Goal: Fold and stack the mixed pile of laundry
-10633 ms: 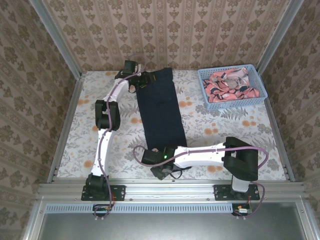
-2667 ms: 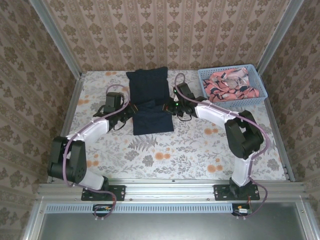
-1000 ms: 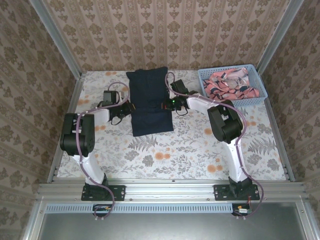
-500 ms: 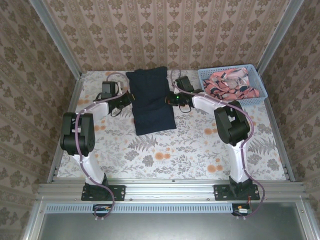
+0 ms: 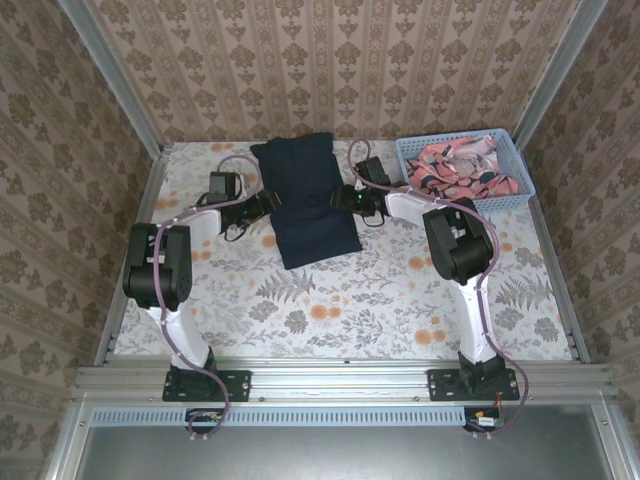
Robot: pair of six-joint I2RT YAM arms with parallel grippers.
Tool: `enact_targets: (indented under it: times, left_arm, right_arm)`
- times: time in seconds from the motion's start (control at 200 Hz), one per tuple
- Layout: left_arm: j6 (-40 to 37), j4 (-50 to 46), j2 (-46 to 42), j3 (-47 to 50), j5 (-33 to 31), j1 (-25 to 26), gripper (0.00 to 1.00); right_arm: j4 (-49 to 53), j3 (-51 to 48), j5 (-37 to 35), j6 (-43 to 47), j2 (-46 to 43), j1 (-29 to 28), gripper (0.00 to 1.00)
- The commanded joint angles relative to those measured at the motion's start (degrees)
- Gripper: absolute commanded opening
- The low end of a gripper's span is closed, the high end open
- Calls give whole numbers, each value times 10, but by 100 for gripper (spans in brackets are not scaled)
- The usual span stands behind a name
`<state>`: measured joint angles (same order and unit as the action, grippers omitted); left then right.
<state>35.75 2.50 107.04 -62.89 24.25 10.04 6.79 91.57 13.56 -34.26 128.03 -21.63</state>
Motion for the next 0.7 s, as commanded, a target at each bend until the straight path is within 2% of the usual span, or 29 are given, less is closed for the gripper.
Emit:
enact_targets:
  times: [0.0, 0.15, 0.22, 0.3, 0.42, 0.47, 0.525, 0.695]
  left_arm:
    - [19, 19, 26, -4, 18, 9, 68]
    - [26, 25, 37, -11, 19, 20, 53]
    - [26, 27, 34, -10, 19, 22, 43]
    - [26, 29, 33, -9, 21, 21, 30]
    - [31, 36, 41, -12, 31, 22, 12]
    - [35, 41, 42, -12, 36, 21, 0]
    - [40, 45, 38, -10, 38, 22, 0]
    - [37, 36, 0, -17, 47, 22, 0]
  right_arm:
    - [-4, 23, 17, 10, -4, 0, 59]
    - [-25, 40, 51, -15, 28, -4, 59]
    - [-30, 46, 58, -18, 36, -5, 55]
    - [-39, 47, 60, -19, 37, -6, 37]
    - [-36, 58, 60, -17, 40, -4, 20]
    - [-31, 65, 63, -14, 41, -3, 12]
    - [-28, 69, 63, -11, 38, -3, 0]
    - [-33, 42, 53, -1, 1, 0, 0]
